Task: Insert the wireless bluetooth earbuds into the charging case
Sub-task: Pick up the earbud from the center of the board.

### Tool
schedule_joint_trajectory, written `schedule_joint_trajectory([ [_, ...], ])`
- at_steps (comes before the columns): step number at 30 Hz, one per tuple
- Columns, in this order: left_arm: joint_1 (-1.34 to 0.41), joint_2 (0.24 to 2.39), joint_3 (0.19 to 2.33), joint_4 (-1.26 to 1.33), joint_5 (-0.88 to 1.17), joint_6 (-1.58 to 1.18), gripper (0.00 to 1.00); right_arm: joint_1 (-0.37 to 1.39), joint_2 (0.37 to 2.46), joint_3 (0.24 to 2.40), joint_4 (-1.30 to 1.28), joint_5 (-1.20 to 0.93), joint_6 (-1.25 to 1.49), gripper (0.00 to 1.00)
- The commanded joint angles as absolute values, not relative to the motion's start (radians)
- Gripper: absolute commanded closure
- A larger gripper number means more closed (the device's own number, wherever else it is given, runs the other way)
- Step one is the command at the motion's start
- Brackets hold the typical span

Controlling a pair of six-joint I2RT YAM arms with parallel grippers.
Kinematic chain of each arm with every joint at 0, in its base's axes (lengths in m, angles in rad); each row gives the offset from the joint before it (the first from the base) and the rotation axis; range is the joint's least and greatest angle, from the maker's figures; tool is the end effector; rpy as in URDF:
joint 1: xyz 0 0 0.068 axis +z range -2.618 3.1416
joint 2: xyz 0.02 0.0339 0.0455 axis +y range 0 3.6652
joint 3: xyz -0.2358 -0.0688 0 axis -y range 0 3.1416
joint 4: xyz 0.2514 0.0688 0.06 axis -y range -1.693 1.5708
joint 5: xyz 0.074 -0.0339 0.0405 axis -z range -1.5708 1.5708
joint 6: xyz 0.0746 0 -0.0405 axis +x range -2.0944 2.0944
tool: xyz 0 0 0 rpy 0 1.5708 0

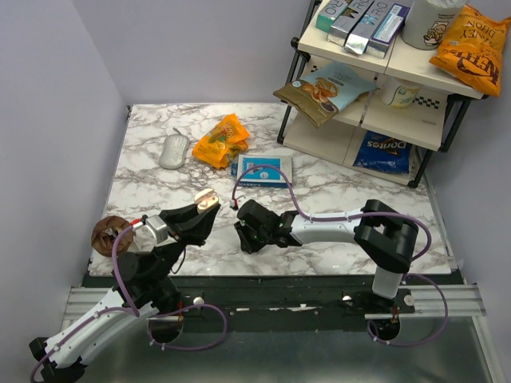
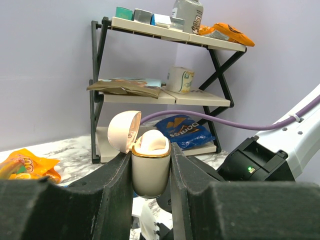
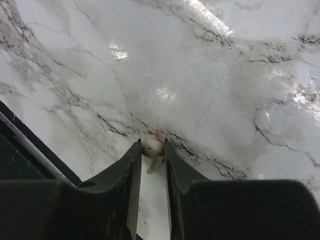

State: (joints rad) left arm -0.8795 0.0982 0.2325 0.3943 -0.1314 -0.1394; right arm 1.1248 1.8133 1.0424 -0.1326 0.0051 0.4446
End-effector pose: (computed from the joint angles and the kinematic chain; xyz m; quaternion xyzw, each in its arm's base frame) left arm 0.1058 -0.1126 0.3044 0.1266 0.4837 -0.3935 0.7714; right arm 0.1689 0.3523 0.0935 -0.3144 0.8910 0.2297 0.2334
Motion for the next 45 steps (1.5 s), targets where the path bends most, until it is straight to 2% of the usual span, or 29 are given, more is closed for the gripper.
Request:
schedule_joint_trajectory([
  [1, -0.887, 0.094, 0.227, 0.393, -0.143, -0.144, 1.0, 1.134, 1.838, 1.051, -0.173, 0.023, 0.452, 0.73],
  [6, -0.887, 0.098, 0.229, 0.394, -0.141, -0.144, 1.0, 1.134, 1.815, 1.035, -0.17, 0.049, 0.459, 0.84],
  [10, -0.887, 0.106, 0.232, 0.397, -0.14, -0.144, 1.0, 1.131, 1.786, 1.022, -0.172, 0.083, 0.46, 0.9],
  [21, -0.887, 0.167, 0.238, 0.439, -0.143, -0.146, 1.0, 0.948, 1.645, 0.951, -0.152, 0.123, 0.428, 0.92],
  [26, -0.887, 0.251, 0.229, 0.534, -0.143, -0.15, 1.0, 0.93, 1.474, 0.911, -0.098, 0.195, 0.4, 0.99],
  [36, -0.887, 0.507, 0.212, 0.853, -0.094, -0.129, 1.0, 0.93, 1.065, 0.854, -0.069, 0.275, 0.356, 0.99],
  [45, -0.887, 0.805, 0.271, 1.113, -0.002, -0.113, 1.0, 0.936, 0.824, 0.779, 0.064, 0.239, 0.246, 0.99],
])
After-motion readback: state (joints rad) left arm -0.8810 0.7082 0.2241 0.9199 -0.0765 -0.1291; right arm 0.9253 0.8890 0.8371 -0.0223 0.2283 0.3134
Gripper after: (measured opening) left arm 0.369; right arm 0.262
